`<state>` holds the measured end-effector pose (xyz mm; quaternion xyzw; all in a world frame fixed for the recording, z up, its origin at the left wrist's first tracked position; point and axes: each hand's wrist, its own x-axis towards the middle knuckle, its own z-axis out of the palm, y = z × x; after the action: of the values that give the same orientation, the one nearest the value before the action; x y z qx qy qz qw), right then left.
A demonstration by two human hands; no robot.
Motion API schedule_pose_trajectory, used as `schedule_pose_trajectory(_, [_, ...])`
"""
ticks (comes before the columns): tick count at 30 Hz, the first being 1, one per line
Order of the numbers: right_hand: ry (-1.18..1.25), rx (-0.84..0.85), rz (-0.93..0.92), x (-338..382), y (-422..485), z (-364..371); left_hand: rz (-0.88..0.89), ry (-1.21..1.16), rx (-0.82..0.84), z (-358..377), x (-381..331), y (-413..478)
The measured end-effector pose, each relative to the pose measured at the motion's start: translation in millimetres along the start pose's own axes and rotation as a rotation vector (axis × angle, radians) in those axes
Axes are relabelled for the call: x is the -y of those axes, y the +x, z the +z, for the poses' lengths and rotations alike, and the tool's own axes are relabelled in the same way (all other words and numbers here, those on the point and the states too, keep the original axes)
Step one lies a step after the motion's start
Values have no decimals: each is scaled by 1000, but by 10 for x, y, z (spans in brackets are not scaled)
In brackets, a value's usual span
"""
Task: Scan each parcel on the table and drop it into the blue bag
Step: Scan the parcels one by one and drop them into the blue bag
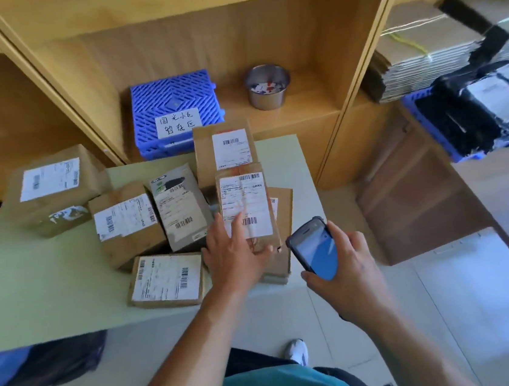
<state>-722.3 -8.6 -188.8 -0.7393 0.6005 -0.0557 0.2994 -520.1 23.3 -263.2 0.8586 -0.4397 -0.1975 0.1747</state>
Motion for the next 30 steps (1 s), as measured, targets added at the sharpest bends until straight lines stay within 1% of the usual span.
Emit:
schedule_pose_trajectory(3, [16,33,-48,27,60,12,-37,31,26,-94,95,-22])
schedule_pose_trajectory(5, [25,49,-75,44,95,31,-65,28,14,-91,2,-62])
schedule_pose_trajectory(11, [-20,56,-136,27,126,16,-233,-43,-128,154,-216,-72])
schedule_pose_trajectory(15, [-33,76,-134,-45,154,3,-159,-32,-218,206,-159,-147])
schedule_pose_trajectory(21, [-30,96,-143,-73,162,17,-229,-113,-214,195,88,-153])
schedule_pose_trajectory(26, [-50,119,-141,-26,119,39,-195,-69,-214,264,54,-135])
schedule_pose_trajectory(30, [-73,115,-150,9,106,-4,-164,-169,-270,244,26,-55])
